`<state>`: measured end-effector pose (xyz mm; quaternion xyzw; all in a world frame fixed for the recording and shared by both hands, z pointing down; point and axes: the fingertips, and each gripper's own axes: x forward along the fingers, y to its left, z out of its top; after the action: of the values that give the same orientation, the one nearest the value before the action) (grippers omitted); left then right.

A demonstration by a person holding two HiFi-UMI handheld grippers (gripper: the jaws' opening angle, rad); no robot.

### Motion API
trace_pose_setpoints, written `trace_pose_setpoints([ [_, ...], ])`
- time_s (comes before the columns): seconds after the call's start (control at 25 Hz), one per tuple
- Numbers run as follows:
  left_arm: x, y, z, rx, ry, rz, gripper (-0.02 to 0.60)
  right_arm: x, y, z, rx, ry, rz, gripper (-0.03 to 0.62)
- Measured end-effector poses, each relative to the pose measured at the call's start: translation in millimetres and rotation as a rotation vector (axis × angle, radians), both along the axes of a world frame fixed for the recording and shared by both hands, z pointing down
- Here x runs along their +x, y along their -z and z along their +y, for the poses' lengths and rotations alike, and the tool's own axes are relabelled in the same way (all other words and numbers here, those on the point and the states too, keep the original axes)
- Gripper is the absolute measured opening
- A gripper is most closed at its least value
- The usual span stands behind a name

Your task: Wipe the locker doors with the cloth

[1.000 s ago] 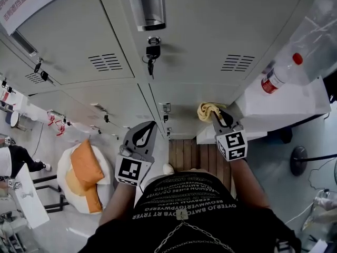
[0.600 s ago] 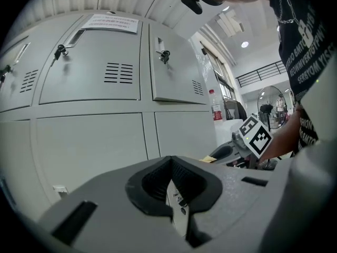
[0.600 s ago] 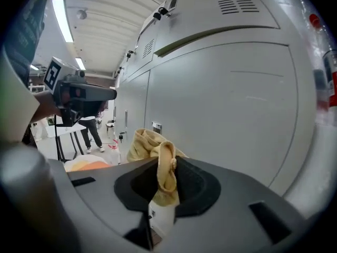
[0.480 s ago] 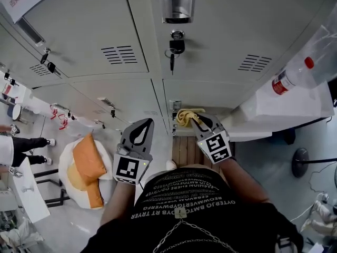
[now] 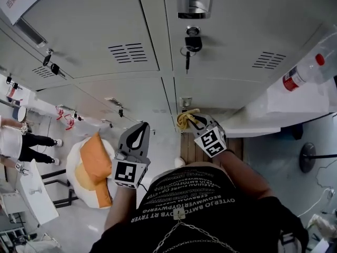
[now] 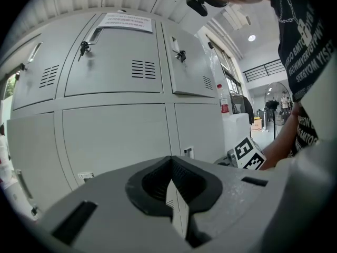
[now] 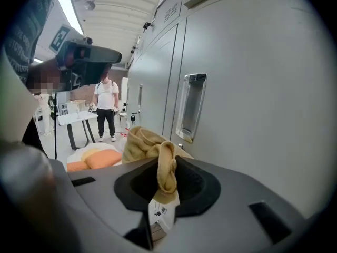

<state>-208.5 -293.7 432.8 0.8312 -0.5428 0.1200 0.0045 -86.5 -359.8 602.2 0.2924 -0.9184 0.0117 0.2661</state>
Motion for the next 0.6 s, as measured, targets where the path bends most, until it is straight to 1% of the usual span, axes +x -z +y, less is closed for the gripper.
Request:
trace_pose_setpoints([
  [0.12,2,0,-4,0.004,-0.014,0.004,0.005,1,-4,-9,0.007,0.000,0.011,0.063],
  [0.24,9,-2,-6,0.013,-0.049,0.000,0.005,9,-4,-12,0.020,-0.012,0.030,0.064],
  [0.44,20,-7,-9,0.001,-0.078,-0.008,0.005,52,-5,-31,0.007,-0.147,0.050,0.060],
  [0.6,37,3,-12,0.015,-0.082,-0.001,0.005,88,-5,-38,0.000,-0.183,0.059,0.060],
])
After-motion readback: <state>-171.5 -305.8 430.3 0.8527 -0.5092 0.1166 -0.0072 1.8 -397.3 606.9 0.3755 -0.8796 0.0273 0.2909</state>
